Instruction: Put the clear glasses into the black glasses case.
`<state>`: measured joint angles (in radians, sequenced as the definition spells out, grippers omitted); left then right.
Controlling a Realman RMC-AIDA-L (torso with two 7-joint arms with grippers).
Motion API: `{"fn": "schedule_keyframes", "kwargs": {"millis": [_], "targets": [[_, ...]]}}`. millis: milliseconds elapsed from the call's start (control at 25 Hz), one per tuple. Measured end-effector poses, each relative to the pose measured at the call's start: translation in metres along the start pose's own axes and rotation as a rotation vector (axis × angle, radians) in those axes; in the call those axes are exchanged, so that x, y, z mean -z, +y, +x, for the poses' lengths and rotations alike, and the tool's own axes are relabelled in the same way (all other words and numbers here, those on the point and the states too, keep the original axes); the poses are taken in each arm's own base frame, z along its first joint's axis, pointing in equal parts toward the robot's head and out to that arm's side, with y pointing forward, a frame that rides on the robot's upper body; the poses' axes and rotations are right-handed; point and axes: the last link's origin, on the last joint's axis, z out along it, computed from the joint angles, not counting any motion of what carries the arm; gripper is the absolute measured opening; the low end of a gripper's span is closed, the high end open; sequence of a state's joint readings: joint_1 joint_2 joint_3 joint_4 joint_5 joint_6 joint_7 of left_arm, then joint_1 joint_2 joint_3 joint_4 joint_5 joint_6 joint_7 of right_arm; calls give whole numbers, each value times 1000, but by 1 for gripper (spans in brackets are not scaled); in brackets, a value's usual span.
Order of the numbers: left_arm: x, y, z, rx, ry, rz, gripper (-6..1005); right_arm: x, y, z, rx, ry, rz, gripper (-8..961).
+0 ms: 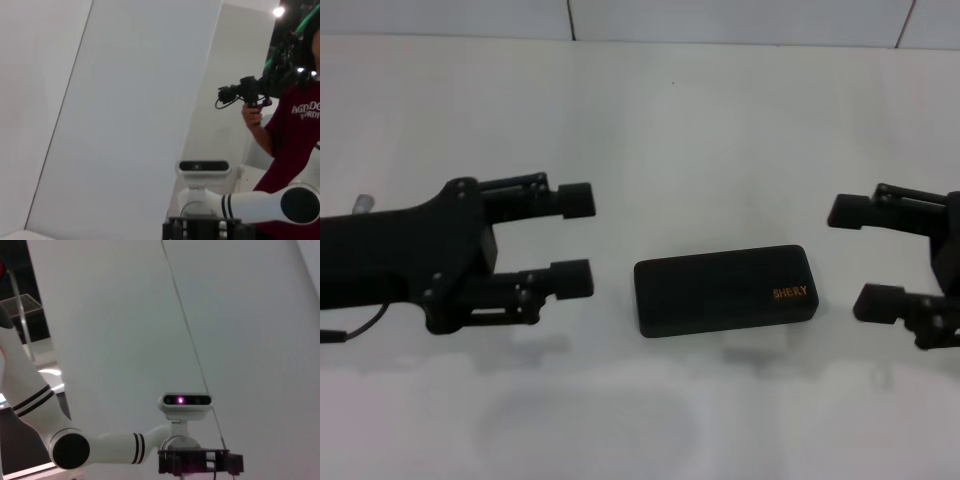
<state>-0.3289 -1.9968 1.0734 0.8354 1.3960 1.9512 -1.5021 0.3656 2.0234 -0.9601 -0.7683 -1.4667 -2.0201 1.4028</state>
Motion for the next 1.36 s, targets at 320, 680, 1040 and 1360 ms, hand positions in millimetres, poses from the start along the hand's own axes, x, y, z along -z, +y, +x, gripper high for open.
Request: {"fn": "schedule_keyframes", "kwargs": {"millis": [320,680,1040,1360], "targets": [[6,3,-8,7,-42,10,733,-12,-6,2,-8,23,-19,813],[8,3,-13,18,-50,18,738,-22,-12,3,-14,49,-35,864],[10,2,-13,18,-51,26,738,-23,-13,4,-15,50,-28,864],[11,2,-13,5,-53,30,738,-27,-14,5,-18,52,-37,864]]}}
